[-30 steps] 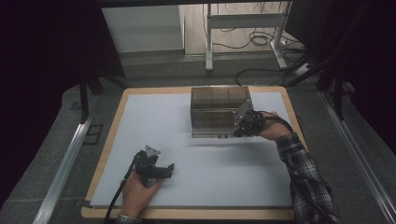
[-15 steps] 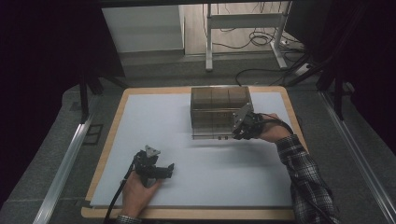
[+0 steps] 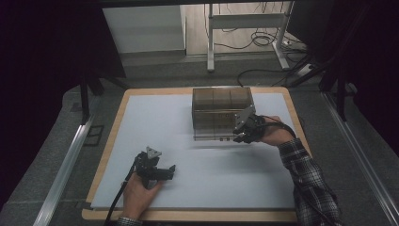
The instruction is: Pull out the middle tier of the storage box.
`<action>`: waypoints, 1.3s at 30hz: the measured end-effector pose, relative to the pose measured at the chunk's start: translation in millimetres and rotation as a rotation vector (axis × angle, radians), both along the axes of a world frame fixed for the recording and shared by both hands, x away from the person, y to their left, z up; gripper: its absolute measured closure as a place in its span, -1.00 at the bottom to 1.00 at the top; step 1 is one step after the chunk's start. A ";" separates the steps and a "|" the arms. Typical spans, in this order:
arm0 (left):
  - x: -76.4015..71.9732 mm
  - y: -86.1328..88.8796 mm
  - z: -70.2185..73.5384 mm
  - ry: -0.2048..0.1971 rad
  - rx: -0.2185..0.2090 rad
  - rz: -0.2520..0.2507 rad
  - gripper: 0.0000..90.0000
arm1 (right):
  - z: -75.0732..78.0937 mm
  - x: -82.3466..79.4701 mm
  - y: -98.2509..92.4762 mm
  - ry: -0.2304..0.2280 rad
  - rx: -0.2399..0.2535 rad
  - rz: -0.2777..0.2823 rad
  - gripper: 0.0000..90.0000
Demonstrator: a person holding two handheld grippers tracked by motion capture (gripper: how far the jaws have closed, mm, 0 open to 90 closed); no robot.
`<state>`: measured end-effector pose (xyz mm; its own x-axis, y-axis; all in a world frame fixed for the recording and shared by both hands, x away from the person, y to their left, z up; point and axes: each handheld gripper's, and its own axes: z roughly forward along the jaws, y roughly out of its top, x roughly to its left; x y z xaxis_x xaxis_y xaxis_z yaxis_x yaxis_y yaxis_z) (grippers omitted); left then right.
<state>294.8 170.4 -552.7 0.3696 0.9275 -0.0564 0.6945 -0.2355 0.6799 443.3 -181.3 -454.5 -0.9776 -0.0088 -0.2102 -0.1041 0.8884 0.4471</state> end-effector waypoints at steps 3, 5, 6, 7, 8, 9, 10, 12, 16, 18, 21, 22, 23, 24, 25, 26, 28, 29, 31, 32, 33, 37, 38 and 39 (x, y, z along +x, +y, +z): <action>0.0 0.0 0.0 0.000 0.000 0.000 -1.00 | 1.8 -2.8 -0.3 -0.007 0.005 -0.010 0.37; 0.0 0.0 0.0 0.000 0.000 0.000 -1.00 | 2.7 -4.7 -0.7 -0.007 0.020 -0.013 0.35; 0.0 0.0 0.0 0.000 0.000 0.000 -1.00 | 3.6 -6.1 -1.0 -0.012 0.020 -0.020 0.33; 0.0 0.0 0.0 0.000 0.000 0.000 -1.00 | 2.8 -6.6 -0.8 0.002 0.033 -0.019 0.32; 0.0 0.0 0.0 0.000 0.000 0.000 -1.00 | 3.5 -7.8 -0.9 -0.006 0.030 -0.024 0.31; 0.0 0.0 0.0 0.000 0.000 0.000 -1.00 | 4.1 -9.1 -1.1 -0.011 0.028 -0.029 0.29; 0.0 0.0 0.0 0.000 0.000 0.000 -1.00 | 4.8 -10.2 -1.4 -0.021 0.028 -0.035 0.28; 0.0 0.0 0.0 0.000 0.000 0.000 -1.00 | 5.0 -12.1 -1.6 -0.016 0.041 -0.043 0.24; 0.0 0.0 0.0 0.000 0.000 0.000 -1.00 | 7.8 -16.9 -2.8 -0.043 0.047 -0.065 0.17; 0.0 0.0 0.0 0.000 0.000 0.000 -1.00 | 8.0 -18.8 -2.9 -0.041 0.052 -0.073 0.12; 0.0 0.0 0.0 0.000 0.000 0.000 -1.00 | 8.8 -22.7 -3.2 -0.053 0.058 -0.092 0.06; 0.0 0.0 0.0 0.000 0.000 0.000 -1.00 | 8.8 -23.8 -3.5 -0.054 0.066 -0.096 0.04; 0.0 0.0 0.0 0.000 0.000 0.000 -1.00 | 8.8 -25.0 -3.8 -0.055 0.072 -0.101 0.02; 0.0 0.0 0.0 0.000 0.000 0.000 -1.00 | 8.9 -26.0 -4.2 -0.055 0.075 -0.108 0.00; 0.0 0.0 0.0 0.000 0.000 0.000 -1.00 | 8.9 -27.0 -4.7 -0.060 0.076 -0.115 -0.02; 0.0 0.0 0.0 0.000 0.000 0.000 -1.00 | 7.7 -28.0 -5.1 -0.048 0.085 -0.119 -0.04; 0.0 0.0 0.0 0.000 0.000 0.000 -1.00 | 7.7 -30.3 -6.2 -0.058 0.080 -0.134 -0.07; 0.0 0.0 0.0 0.000 0.001 0.000 -1.00 | 7.3 -31.3 -6.7 -0.059 0.081 -0.138 -0.08; 0.0 0.0 0.0 0.000 0.000 0.000 -1.00 | 6.1 -33.4 -8.0 -0.058 0.087 -0.147 -0.11; 0.0 0.0 0.0 0.000 0.000 0.000 -1.00 | 5.5 -34.8 -8.7 -0.054 0.093 -0.158 -0.13; 0.0 0.0 0.0 0.000 0.000 0.000 -1.00 | 5.8 -35.7 -9.3 -0.056 0.090 -0.165 -0.14; 0.0 0.0 0.1 0.000 0.002 0.000 -1.00 | 4.4 -39.5 -11.9 -0.033 0.112 -0.196 -0.19; 0.0 0.1 0.1 0.001 0.002 0.000 -1.00 | 4.2 -40.5 -12.7 -0.029 0.116 -0.204 -0.20; 0.0 0.1 0.1 0.000 0.002 0.000 -1.00 | 4.0 -41.8 -13.5 -0.026 0.121 -0.213 -0.22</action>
<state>294.8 170.5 -552.6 0.3697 0.9276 -0.0544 0.6947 -0.2370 0.6791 401.4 -194.8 -450.5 -0.9488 0.2241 -0.2225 0.0673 0.8318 0.5509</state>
